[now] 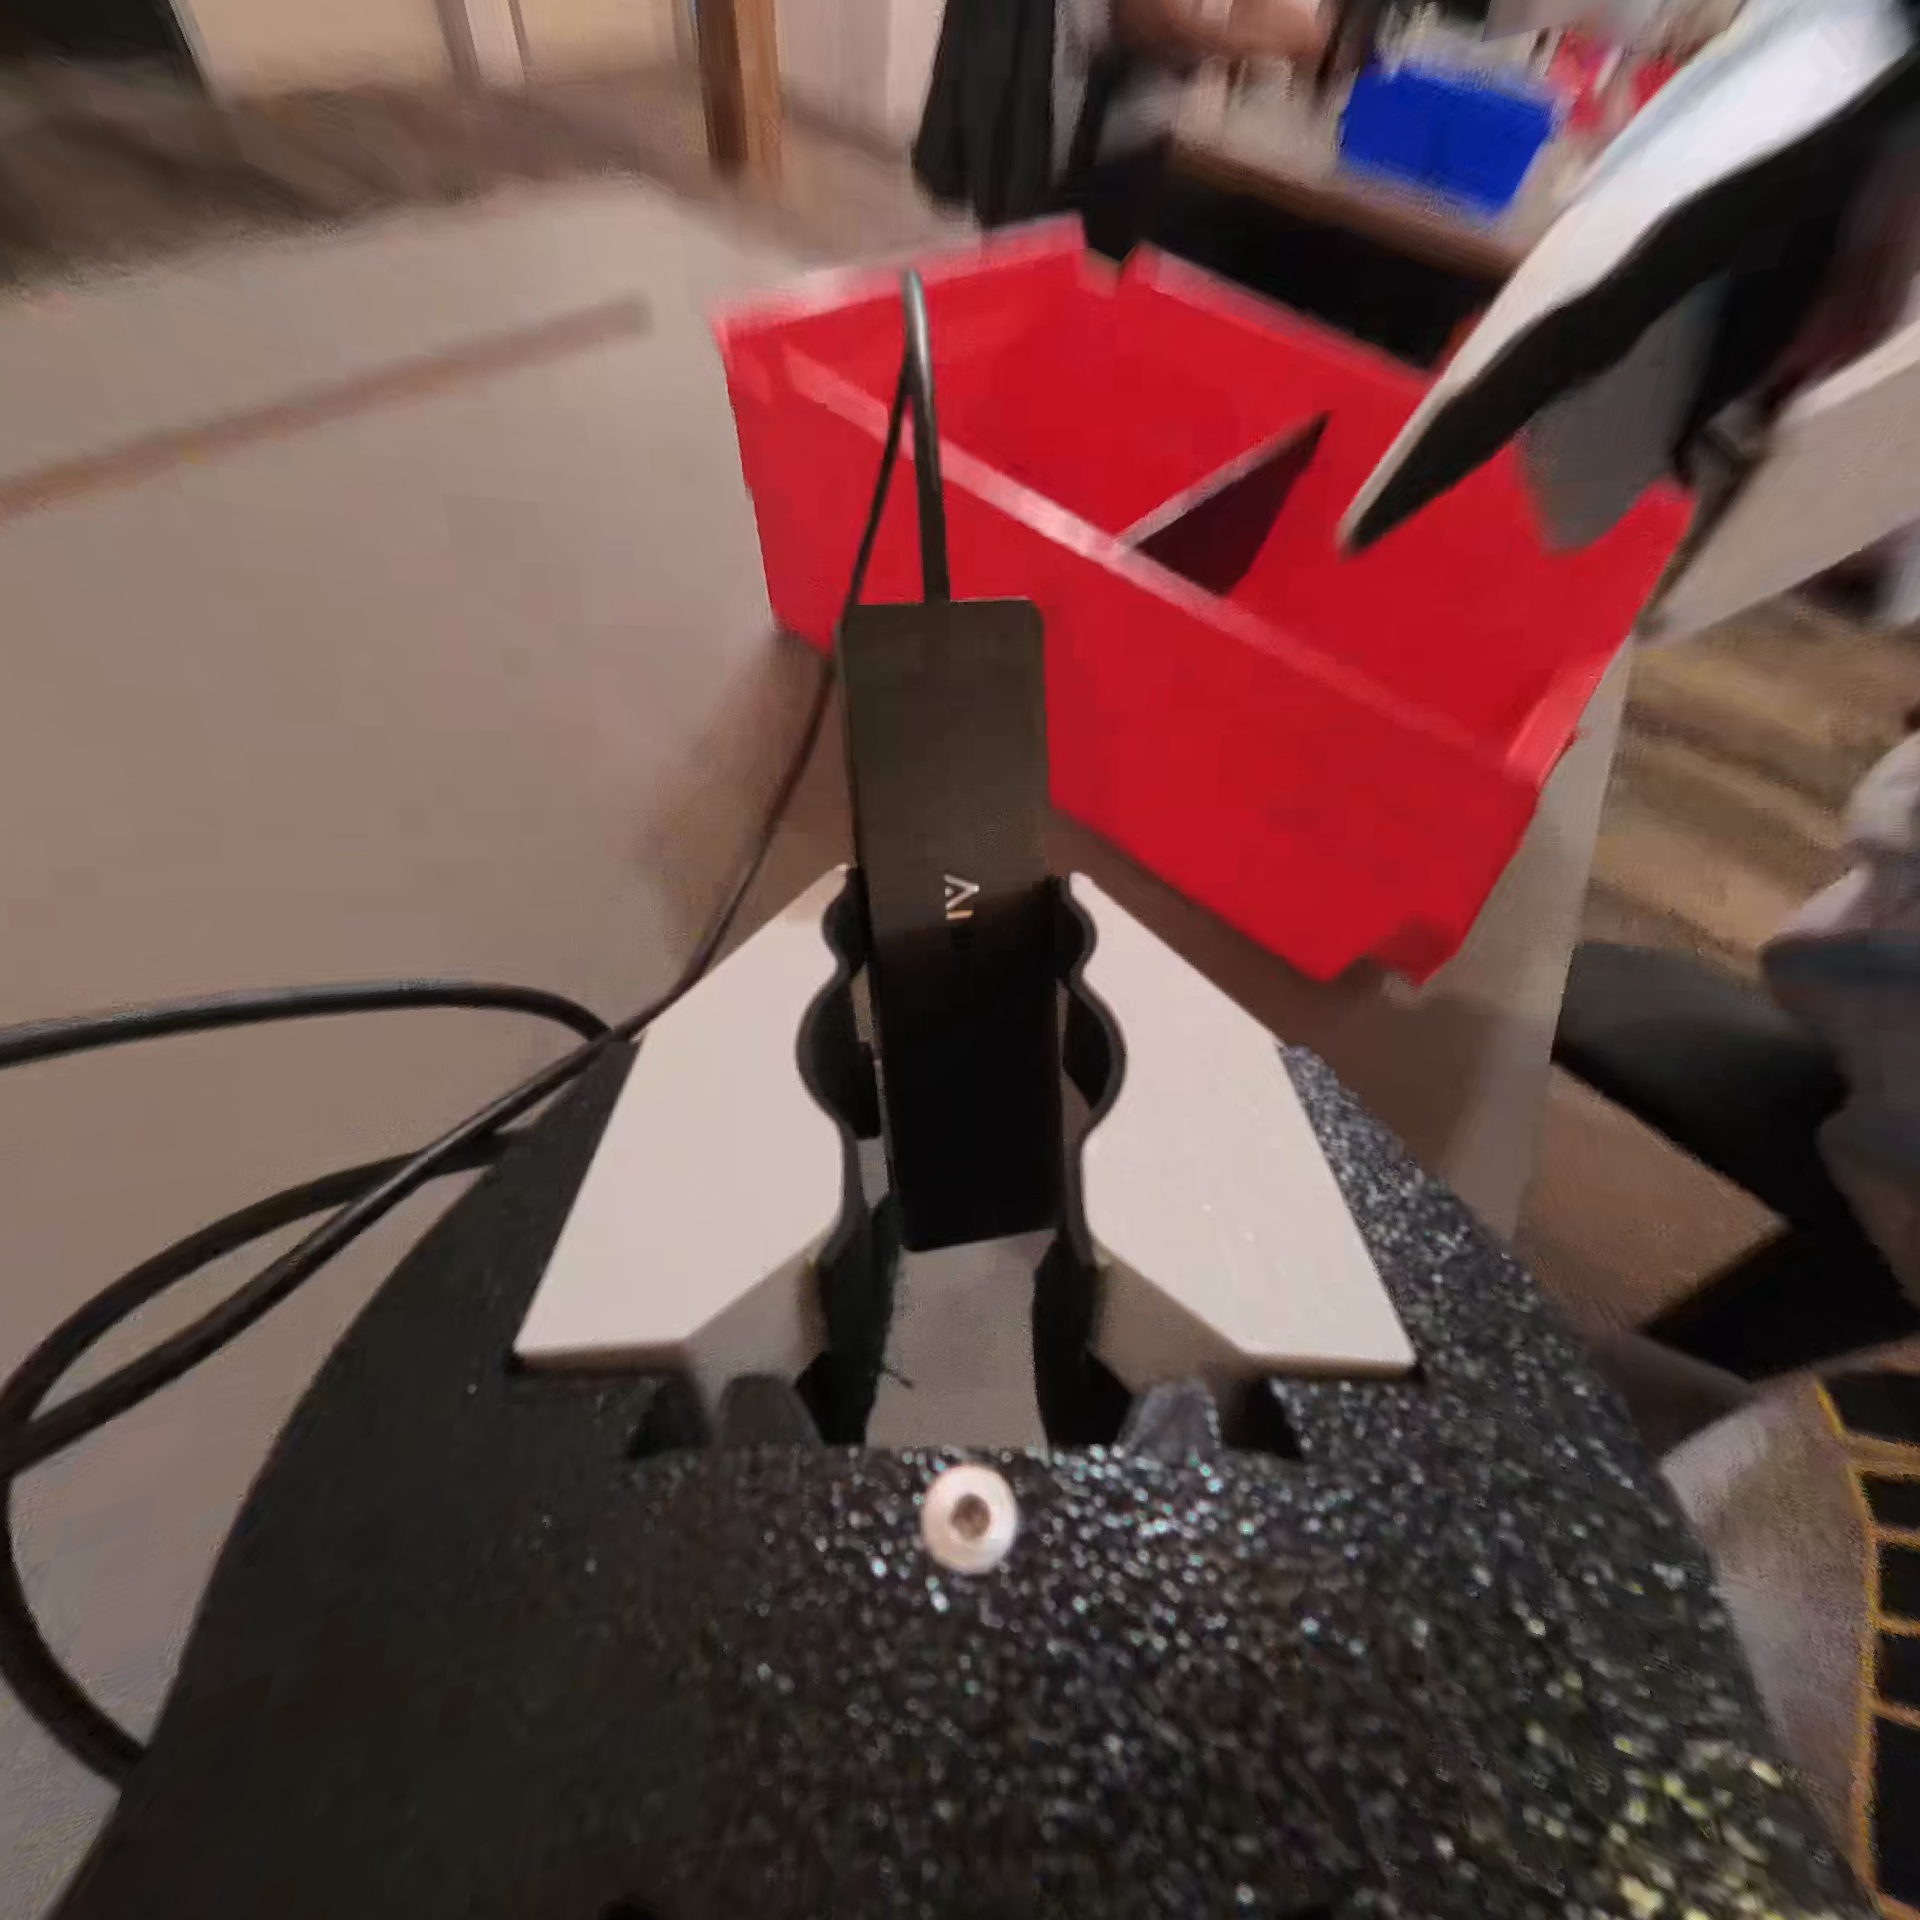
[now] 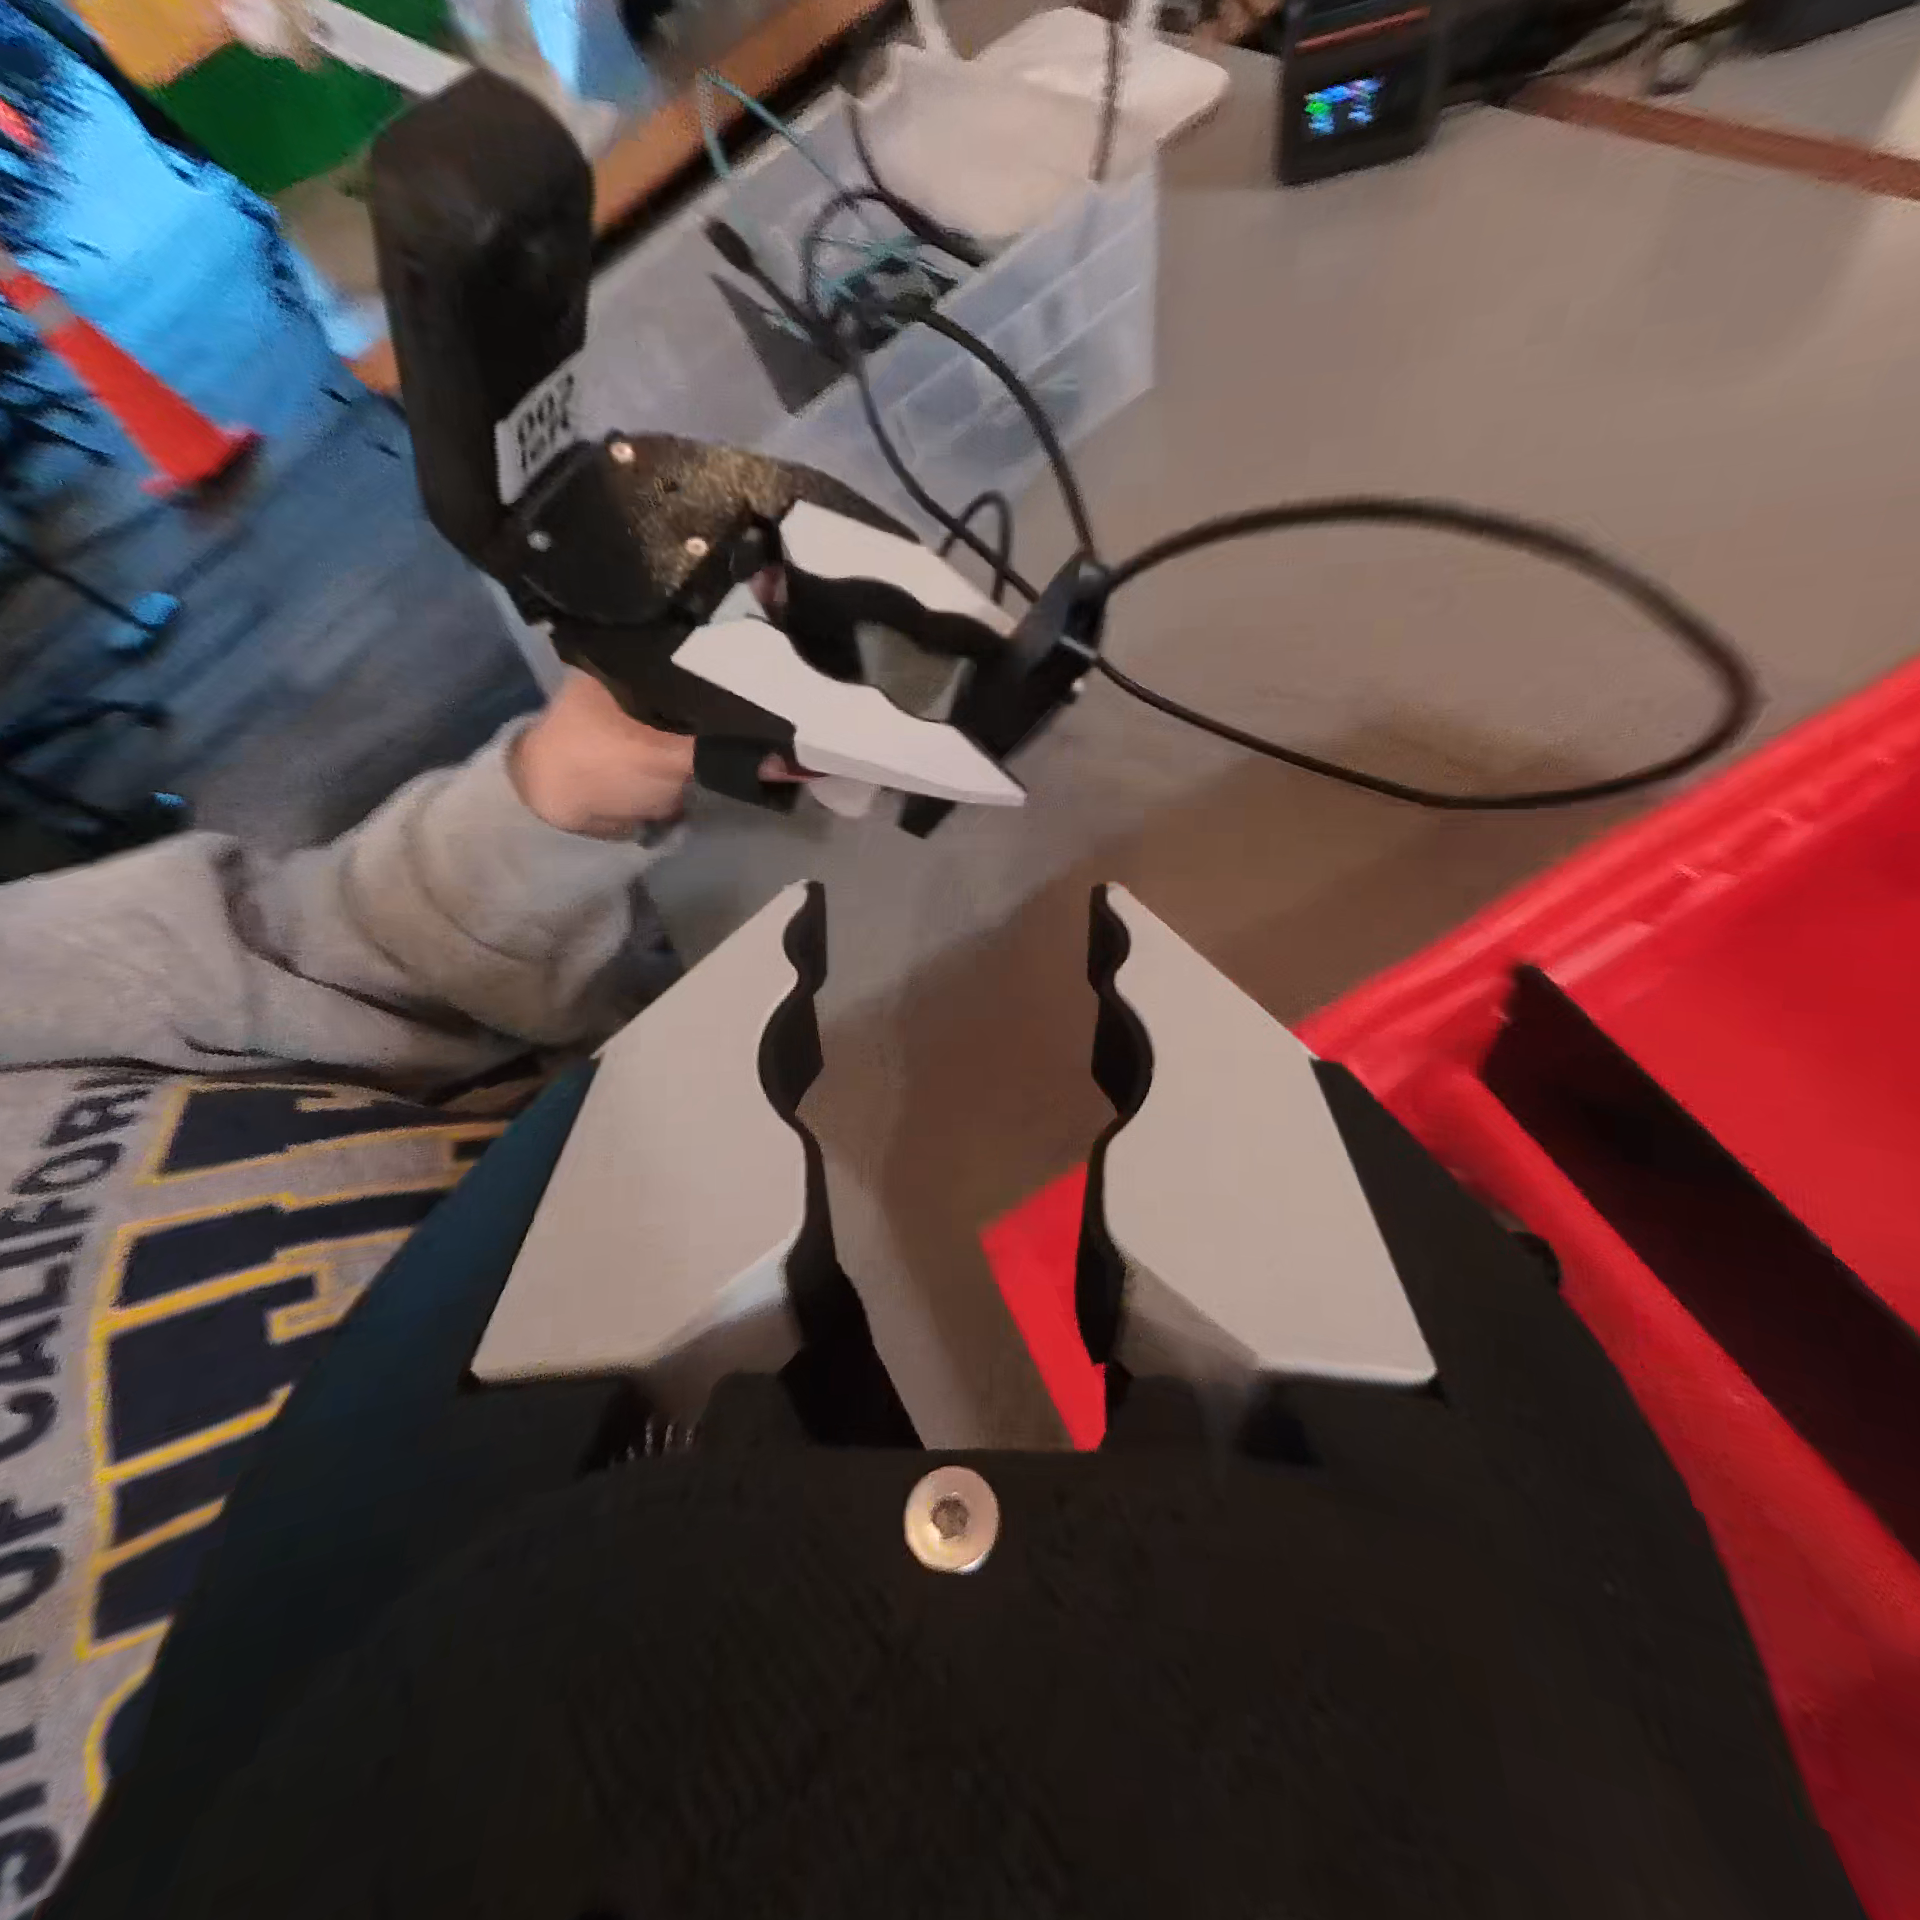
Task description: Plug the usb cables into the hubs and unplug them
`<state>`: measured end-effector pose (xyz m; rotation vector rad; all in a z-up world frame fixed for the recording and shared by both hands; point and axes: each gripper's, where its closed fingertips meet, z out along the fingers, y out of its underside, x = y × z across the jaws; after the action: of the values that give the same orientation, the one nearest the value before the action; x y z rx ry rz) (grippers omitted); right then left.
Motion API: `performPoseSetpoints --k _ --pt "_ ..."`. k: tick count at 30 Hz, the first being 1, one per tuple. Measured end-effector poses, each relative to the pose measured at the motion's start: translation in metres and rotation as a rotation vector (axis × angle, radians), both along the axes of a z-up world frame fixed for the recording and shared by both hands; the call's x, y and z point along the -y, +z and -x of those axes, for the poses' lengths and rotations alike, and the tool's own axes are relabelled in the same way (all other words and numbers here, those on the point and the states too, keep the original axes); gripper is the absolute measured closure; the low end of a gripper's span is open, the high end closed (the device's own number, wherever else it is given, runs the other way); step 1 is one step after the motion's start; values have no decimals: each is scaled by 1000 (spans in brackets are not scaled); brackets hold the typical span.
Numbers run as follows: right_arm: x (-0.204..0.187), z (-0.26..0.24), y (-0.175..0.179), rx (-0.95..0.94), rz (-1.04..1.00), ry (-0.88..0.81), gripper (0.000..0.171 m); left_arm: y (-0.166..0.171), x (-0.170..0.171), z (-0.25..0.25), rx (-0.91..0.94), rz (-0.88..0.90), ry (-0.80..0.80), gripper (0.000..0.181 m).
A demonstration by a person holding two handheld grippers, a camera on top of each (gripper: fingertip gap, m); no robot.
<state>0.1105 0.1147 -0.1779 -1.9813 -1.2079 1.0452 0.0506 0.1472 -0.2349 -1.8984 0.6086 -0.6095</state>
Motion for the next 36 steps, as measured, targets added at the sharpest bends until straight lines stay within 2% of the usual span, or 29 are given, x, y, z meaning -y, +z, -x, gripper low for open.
performPoseSetpoints --k 4,9,11,15,16,17,19,20,22,23,24,27,30,33,36 --pt "-2 40 24 -217 8 20 122 54 6 3 60 -279 50 147" --pt "18 67 50 -427 -1 120 128 78 17 0 47 -416 72 147" --pt "16 70 54 -450 -60 103 136 83 20 0 32 -459 76 147" --pt "18 76 53 -452 -81 95 136 87 25 -5 -53 -530 87 147" --pt "17 77 54 -457 -94 84 140 88 26 -7 -77 -548 81 147" --pt "13 75 53 -449 -133 66 152 89 28 -9 -102 -567 70 146" --pt "12 70 54 -421 -221 82 159 88 33 -13 -159 -582 18 143" --pt "13 67 52 -390 -264 106 163 89 37 -14 -179 -596 -13 137" --pt "22 58 47 -320 -355 204 162 98 43 -9 -209 -654 -9 94" --pt "27 53 44 -290 -402 252 162 97 48 -9 -242 -652 -51 89" --pt "29 48 41 -259 -443 285 163 91 54 -13 -277 -624 -121 90" --pt "41 35 33 -204 -531 391 162 61 71 -18 -409 -467 -292 112" --pt "49 27 30 -199 -538 457 162 34 74 -19 -530 -363 -340 138" --pt "59 23 27 -194 -558 517 162 21 73 -26 -577 -344 -366 166" --pt "61 22 23 -159 -590 531 162 13 72 -34 -574 -330 -386 172"
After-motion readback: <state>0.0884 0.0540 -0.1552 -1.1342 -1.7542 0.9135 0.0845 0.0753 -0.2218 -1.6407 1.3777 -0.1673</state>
